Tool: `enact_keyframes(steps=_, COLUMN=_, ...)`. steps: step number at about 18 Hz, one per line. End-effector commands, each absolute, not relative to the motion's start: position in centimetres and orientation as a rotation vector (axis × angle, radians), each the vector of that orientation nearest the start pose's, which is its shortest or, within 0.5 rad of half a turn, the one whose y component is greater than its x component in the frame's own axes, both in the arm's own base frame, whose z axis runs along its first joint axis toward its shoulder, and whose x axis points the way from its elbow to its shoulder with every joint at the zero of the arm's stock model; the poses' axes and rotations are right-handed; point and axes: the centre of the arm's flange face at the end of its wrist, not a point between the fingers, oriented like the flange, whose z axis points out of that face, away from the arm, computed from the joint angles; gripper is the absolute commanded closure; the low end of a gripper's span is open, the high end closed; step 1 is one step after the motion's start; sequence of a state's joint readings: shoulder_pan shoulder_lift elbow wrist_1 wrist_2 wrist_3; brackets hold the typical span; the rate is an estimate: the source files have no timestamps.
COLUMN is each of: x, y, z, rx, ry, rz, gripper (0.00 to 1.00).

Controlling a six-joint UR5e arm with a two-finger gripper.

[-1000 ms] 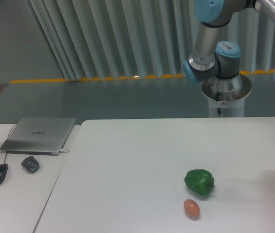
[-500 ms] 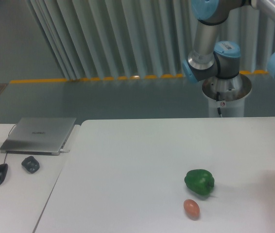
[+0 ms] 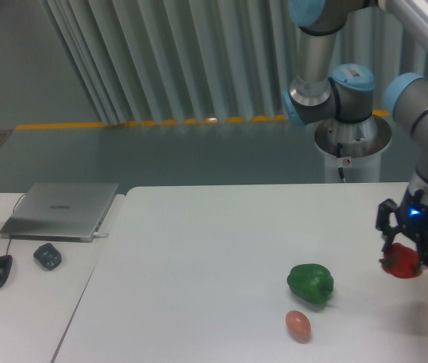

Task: Place the red pepper on the table
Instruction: 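Carry the red pepper onto the table beside the green pepper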

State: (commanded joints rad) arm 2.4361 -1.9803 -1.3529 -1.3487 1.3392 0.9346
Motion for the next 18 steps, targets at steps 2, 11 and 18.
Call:
enact_keyframes(steps=2, x=-39.0, y=54.6, z=36.6, rx=-2.943, ry=0.117, rz=-0.178, gripper=0.41)
enact_keyframes(steps=11, x=-36.6, y=55.2, z=33.2, rx=-3.074, ry=0.196, rz=-0.127, gripper=0.41)
enact_keyframes(steps=18, x=-35.5, y=54.7, z=31.3, rx=-3.099, ry=0.207, rz=-0.167, gripper=0.4)
